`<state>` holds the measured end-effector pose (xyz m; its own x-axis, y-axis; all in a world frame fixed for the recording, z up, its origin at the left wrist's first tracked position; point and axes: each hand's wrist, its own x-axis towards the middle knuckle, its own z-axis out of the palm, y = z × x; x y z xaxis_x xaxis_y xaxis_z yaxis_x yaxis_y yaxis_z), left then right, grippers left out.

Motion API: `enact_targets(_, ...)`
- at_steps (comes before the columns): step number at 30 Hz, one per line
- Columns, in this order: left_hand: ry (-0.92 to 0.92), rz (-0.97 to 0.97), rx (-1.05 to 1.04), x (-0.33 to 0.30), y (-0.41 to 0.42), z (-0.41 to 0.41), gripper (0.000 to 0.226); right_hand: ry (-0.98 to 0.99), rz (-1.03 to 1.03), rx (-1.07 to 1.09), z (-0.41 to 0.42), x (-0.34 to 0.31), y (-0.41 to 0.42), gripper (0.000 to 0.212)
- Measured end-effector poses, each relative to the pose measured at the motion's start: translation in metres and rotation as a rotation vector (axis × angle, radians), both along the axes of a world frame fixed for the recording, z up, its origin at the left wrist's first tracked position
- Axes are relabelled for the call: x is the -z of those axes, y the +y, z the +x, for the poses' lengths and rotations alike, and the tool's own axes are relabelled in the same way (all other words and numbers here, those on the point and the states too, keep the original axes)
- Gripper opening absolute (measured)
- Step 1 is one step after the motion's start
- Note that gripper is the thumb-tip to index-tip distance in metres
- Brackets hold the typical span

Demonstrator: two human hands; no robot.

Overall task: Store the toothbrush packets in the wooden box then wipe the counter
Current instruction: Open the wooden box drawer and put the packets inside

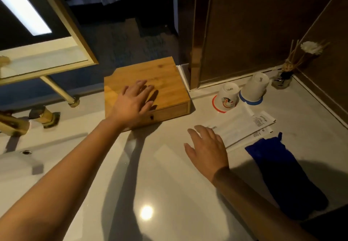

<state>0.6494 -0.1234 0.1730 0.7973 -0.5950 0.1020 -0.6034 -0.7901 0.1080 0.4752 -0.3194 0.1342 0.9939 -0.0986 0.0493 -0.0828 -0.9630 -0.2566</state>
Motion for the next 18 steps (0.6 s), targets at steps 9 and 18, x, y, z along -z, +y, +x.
enact_targets(9,0.116,-0.021,-0.159,0.021,0.038,0.037,0.059,0.261,0.646,0.190,0.097,0.006,0.058,0.035)
enact_targets(18,0.070,-0.028,-0.148,0.025,0.041,0.043,0.063,0.316,1.123,0.468,0.126,0.023,0.091,0.027)
